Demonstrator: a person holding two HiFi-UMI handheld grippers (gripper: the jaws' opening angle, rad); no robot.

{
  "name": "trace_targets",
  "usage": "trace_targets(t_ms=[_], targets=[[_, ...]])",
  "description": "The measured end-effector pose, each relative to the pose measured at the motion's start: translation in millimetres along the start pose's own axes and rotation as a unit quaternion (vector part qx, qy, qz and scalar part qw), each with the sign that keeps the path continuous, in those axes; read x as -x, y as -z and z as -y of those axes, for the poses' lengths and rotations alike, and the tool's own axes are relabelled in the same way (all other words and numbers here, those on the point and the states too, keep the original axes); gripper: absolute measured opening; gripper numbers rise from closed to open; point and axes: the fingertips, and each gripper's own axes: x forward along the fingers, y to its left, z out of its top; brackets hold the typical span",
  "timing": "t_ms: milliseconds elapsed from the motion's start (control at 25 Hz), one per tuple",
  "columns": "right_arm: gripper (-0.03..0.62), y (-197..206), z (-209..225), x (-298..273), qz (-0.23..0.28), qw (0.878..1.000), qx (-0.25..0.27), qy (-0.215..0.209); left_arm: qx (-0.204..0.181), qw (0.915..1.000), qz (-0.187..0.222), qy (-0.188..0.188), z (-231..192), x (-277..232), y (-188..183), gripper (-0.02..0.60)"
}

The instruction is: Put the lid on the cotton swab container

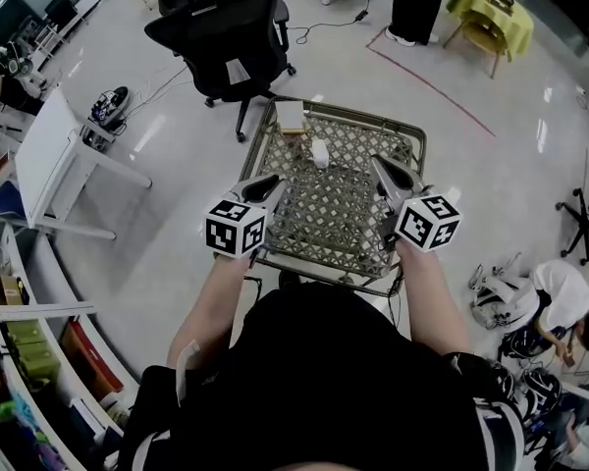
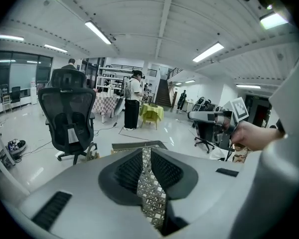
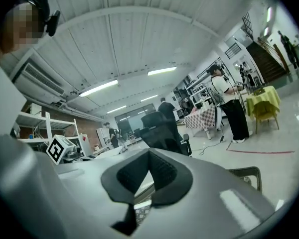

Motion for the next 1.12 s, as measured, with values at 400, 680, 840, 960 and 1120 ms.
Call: trace_targets(t_ms=[400, 680, 840, 960, 1120], targets=[[0.009, -56.0, -41.2, 14.6, 0.048, 0.997, 0.068, 0.001, -0.076, 0.9939, 0.08, -0.004, -15.1, 50.6, -71.7, 0.054], [0.009, -77.0, -52.9, 31.2, 0.07, 0.991, 0.113, -0.003, -0.073, 0.9868, 0.142, -0.027, -30.5, 73.0, -98.6, 0.041], [0.009, -79.7, -49.9, 31.6, 0.074, 0.991, 0.108, 0.002, -0.065, 0.9818, 0.173, -0.042, -34.8, 85.1, -107.3, 0.035], [0.009, -77.8, -51.5, 27.7, 0.072, 0.992, 0.106, -0.003, -0.063, 0.98, 0.183, -0.045, -34.0, 85.1, -106.4, 0.034], [0.009, -69.0, -57.5, 21.3, 0.061, 0.991, 0.114, -0.013, -0.057, 0.9827, 0.172, -0.039, -34.9, 78.0, -94.6, 0.034]])
